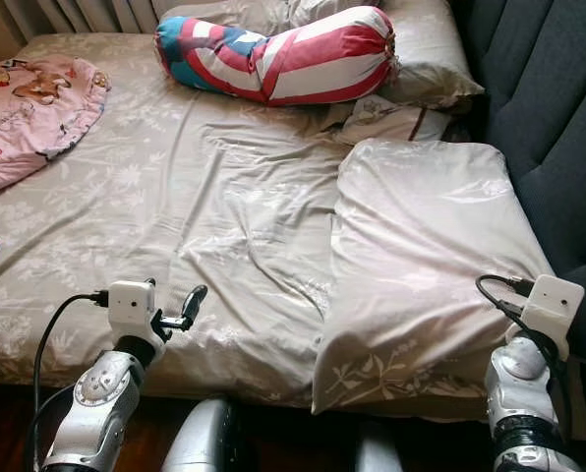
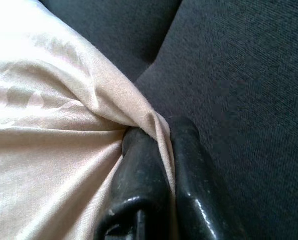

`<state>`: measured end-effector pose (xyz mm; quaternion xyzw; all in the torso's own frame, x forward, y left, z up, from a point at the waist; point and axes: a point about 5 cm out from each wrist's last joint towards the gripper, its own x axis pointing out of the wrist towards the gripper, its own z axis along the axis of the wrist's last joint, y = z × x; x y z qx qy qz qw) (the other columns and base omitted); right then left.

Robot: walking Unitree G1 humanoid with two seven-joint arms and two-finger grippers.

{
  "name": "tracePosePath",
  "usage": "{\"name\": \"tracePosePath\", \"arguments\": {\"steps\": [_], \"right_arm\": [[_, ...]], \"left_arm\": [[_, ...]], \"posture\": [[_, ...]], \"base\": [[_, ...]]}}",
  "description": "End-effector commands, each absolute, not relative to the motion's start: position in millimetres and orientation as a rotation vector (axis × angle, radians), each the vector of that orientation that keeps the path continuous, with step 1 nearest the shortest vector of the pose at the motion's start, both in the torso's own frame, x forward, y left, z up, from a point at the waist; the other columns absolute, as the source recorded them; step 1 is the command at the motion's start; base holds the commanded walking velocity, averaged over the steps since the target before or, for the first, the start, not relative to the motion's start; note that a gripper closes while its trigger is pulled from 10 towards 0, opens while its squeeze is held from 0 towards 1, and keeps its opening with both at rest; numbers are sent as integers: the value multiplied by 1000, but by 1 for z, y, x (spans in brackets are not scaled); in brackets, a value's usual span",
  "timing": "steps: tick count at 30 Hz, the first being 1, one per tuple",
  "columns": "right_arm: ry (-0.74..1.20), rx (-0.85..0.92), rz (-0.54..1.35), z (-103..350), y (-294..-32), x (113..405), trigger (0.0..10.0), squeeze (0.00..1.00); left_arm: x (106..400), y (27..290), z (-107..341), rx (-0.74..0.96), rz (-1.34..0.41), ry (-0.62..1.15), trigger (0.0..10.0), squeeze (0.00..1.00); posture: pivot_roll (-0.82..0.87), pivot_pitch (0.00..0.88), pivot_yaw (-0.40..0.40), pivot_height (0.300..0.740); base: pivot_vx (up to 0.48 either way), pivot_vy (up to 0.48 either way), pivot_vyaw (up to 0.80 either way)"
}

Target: Clean up the room

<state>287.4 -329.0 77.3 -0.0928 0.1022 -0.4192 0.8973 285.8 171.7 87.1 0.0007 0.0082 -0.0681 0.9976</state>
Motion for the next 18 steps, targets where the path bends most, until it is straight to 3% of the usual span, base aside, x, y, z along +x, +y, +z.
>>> {"name": "tracePosePath", "arguments": {"steps": [1,4,5,6,16,17,18], "right_arm": [[149,-210,-953,89,-341,282,10000,0],[122,-245,-943,95,-343,284,10000,0],[123,-245,-944,95,-343,284,10000,788],[121,-250,-949,96,-344,283,10000,1000],[73,-318,-882,104,-335,291,10000,1000],[44,-264,-826,103,-327,296,10000,949],[27,-234,-767,103,-320,300,10000,333]], "left_arm": [[284,176,83,14,-129,31,10000,0],[284,177,83,15,-128,33,10000,0],[284,177,82,15,-128,33,10000,0],[284,177,82,15,-129,33,10000,0],[284,176,80,11,-133,39,10000,0],[284,176,80,11,-132,39,10000,0],[284,176,80,11,-132,40,10000,0]], "posture": [[-69,80,11,632],[-69,79,11,632],[-70,79,10,632],[-70,79,10,632],[-69,80,10,632],[-69,80,10,632],[-70,79,9,632]], "base": [[0,0,0],[0,0,0],[0,0,0],[0,0,0],[0,0,0],[0,0,0],[0,0,0]]}}
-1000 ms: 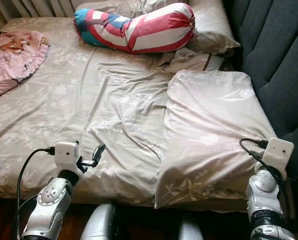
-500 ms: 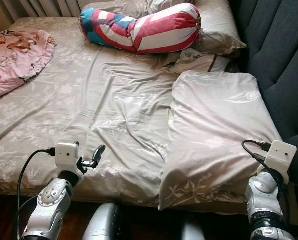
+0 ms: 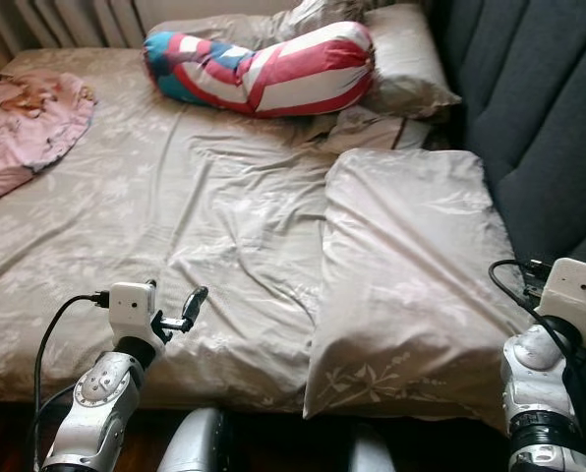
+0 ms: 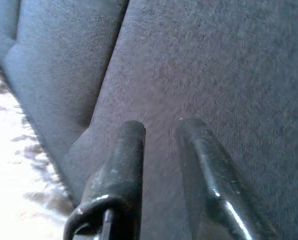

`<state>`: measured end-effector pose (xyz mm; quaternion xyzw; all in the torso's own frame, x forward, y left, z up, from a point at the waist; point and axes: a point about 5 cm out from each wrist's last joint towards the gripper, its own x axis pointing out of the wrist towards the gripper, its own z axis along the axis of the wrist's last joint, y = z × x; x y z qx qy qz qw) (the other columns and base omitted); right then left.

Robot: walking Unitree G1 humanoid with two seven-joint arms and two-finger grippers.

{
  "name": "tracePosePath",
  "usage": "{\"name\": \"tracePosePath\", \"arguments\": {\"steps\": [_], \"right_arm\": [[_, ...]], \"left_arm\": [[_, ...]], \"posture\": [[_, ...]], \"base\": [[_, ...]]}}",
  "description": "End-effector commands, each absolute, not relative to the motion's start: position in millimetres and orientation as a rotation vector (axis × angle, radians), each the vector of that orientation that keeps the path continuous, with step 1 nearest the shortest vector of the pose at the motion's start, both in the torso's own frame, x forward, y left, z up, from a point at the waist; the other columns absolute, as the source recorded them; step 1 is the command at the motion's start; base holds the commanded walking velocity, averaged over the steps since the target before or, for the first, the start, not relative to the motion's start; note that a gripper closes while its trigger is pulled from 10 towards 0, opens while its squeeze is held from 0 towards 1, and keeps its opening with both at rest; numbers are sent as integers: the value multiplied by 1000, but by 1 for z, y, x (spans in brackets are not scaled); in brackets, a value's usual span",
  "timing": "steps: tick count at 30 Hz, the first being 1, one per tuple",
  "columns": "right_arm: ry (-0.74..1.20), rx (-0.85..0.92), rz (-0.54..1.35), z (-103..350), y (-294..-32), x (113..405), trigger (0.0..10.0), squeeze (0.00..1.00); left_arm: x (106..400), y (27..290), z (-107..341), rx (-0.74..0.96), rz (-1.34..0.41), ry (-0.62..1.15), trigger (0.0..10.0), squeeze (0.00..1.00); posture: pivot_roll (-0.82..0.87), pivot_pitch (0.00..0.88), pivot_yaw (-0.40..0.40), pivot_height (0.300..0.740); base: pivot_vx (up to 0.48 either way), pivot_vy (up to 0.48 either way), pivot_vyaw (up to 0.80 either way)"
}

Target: Clean up the room

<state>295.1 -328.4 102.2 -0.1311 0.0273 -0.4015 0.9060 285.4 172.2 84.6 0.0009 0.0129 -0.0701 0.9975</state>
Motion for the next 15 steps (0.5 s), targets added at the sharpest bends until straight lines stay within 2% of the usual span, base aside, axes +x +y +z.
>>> {"name": "tracePosePath", "arguments": {"steps": [1,3,9,15], "right_arm": [[19,-209,-698,102,-312,305,10000,0],[48,-163,-538,95,-290,314,10000,0],[93,-34,-281,76,-244,320,10000,0],[119,36,-193,62,-226,316,10000,0]], "left_arm": [[284,176,79,11,-132,41,10000,0],[284,176,79,11,-131,43,10000,0],[285,176,78,9,-127,42,10000,0],[286,177,75,6,-119,48,10000,0]], "posture": [[-70,79,9,632],[-72,79,7,632],[-66,75,-1,632],[-67,71,-4,632]], "base": [[0,0,0],[0,0,0],[0,0,0],[0,0,0]]}}
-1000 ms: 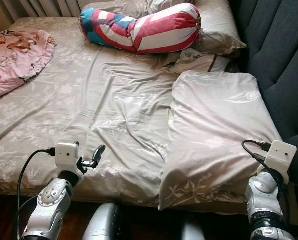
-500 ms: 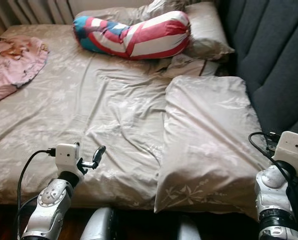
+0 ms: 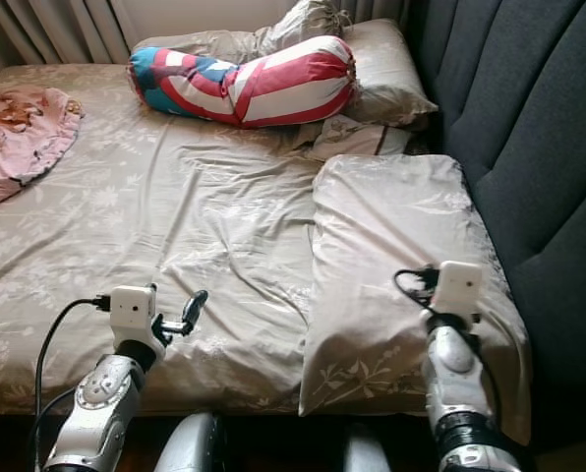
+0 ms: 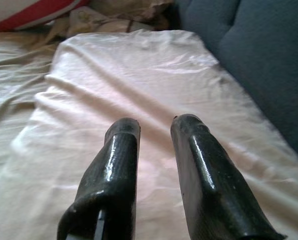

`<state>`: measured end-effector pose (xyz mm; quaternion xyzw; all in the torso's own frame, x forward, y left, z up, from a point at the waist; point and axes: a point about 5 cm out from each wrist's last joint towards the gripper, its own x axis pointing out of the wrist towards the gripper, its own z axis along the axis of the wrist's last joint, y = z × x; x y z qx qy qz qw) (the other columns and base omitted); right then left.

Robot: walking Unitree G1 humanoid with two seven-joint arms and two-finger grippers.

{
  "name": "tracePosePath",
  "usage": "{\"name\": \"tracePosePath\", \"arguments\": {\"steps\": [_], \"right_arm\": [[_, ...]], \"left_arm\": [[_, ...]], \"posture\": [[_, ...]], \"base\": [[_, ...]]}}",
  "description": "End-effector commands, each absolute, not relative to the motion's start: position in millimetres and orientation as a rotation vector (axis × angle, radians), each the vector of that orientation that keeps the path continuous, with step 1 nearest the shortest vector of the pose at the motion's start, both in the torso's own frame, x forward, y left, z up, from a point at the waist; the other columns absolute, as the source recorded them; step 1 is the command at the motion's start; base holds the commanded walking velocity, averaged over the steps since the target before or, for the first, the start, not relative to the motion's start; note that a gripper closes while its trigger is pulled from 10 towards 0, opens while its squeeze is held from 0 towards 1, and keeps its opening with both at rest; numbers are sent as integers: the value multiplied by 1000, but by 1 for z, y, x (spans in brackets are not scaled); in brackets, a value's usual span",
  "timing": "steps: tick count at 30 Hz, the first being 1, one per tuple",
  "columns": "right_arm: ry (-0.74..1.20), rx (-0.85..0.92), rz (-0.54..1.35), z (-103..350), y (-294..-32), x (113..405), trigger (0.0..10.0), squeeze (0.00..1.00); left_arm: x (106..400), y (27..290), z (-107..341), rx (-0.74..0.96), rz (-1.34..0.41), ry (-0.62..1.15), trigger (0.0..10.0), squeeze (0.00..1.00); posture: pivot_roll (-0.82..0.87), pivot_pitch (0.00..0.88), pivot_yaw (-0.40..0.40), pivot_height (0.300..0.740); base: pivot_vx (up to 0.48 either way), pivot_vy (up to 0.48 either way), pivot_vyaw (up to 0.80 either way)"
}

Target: Clean up the room

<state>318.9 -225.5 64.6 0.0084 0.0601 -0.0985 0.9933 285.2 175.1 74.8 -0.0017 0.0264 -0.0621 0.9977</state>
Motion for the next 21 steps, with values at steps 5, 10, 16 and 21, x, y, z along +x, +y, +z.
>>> {"name": "tracePosePath", "arguments": {"steps": [5,10,16,21], "right_arm": [[157,82,-118,47,-217,306,10000,0],[201,85,-103,37,-215,300,10000,0],[274,103,-95,20,-210,291,10000,0],[379,112,-84,-3,-203,276,10000,0]], "left_arm": [[285,181,67,-23,-83,74,10000,0],[284,182,65,-31,-70,79,10000,0],[282,185,52,-48,-55,134,10000,0],[279,186,28,-49,-54,240,10000,0]], "posture": [[-68,68,-10,642],[-68,65,-14,677],[-67,52,-13,712],[-64,34,-13,740]], "base": [[0,0,0],[0,0,0],[0,0,0],[0,0,0]]}}
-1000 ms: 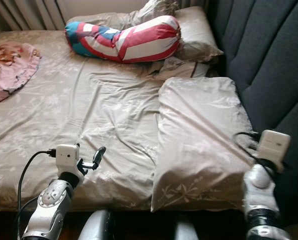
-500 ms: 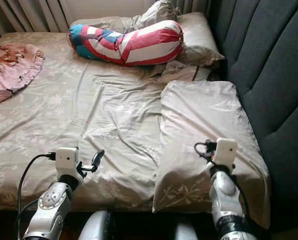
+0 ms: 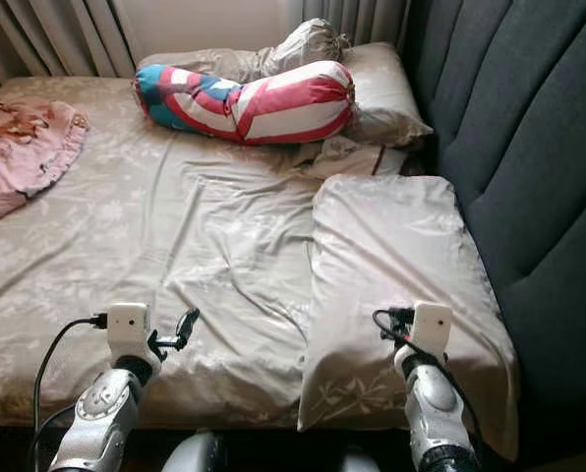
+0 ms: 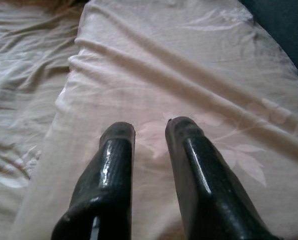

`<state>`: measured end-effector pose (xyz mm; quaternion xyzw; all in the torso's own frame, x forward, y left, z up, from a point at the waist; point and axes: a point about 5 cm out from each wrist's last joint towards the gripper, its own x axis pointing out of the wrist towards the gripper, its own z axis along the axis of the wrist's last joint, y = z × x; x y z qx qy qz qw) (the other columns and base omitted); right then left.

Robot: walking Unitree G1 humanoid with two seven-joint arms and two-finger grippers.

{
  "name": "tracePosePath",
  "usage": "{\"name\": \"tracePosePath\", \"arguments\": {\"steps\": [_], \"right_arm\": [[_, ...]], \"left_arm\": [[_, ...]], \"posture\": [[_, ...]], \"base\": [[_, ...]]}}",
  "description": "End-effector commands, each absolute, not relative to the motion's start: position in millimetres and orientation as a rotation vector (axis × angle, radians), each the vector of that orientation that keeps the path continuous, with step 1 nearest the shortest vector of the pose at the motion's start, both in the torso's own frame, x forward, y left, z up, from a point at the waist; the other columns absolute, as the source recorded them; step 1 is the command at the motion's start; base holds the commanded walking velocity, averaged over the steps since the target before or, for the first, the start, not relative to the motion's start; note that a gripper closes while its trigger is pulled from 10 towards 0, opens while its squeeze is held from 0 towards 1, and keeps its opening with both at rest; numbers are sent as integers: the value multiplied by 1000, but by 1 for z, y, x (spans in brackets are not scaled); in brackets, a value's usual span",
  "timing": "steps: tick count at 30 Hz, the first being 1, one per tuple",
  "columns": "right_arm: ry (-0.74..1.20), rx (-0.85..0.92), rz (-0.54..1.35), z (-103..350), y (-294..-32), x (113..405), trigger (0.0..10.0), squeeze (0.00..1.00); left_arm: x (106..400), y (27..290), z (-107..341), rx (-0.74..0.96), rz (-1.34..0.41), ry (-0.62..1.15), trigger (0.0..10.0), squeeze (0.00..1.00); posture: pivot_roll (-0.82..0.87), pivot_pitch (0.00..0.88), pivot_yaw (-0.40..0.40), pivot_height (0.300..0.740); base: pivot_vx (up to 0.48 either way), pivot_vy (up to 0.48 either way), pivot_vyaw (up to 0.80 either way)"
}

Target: Clean up the room

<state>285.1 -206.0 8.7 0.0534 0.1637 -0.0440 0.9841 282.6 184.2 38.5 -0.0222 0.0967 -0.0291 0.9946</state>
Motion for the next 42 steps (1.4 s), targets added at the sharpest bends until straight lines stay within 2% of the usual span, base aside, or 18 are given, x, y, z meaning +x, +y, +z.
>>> {"name": "tracePosePath", "arguments": {"steps": [1,12,15,20,25,32,42], "right_arm": [[396,112,-85,-6,-203,273,10000,0],[632,127,-157,-48,-207,229,10000,0],[725,133,-152,-64,-202,207,10000,0],[794,127,-147,-74,-200,192,10000,0],[895,139,-198,-88,-201,166,10000,0],[929,125,-173,-92,-194,158,10000,0],[930,114,-129,-92,-183,163,10000,0]], "left_arm": [[279,186,24,-50,-54,260,10000,0],[256,195,-26,-42,-14,550,10000,0],[235,199,-46,8,-7,683,10000,0],[220,203,-57,26,-3,754,10000,0],[187,215,-75,49,28,861,10000,0],[139,212,-95,61,45,959,10000,0],[115,206,-104,68,48,1009,10000,0]], "posture": [[-60,29,-13,740],[-61,12,-11,740],[-67,10,-8,740],[-71,6,-6,740],[-64,7,-6,740],[-67,6,-3,740],[-60,4,-6,740]], "base": [[0,0,0],[0,0,0],[0,0,0],[0,0,0],[0,0,0],[0,0,60],[0,0,762]]}}
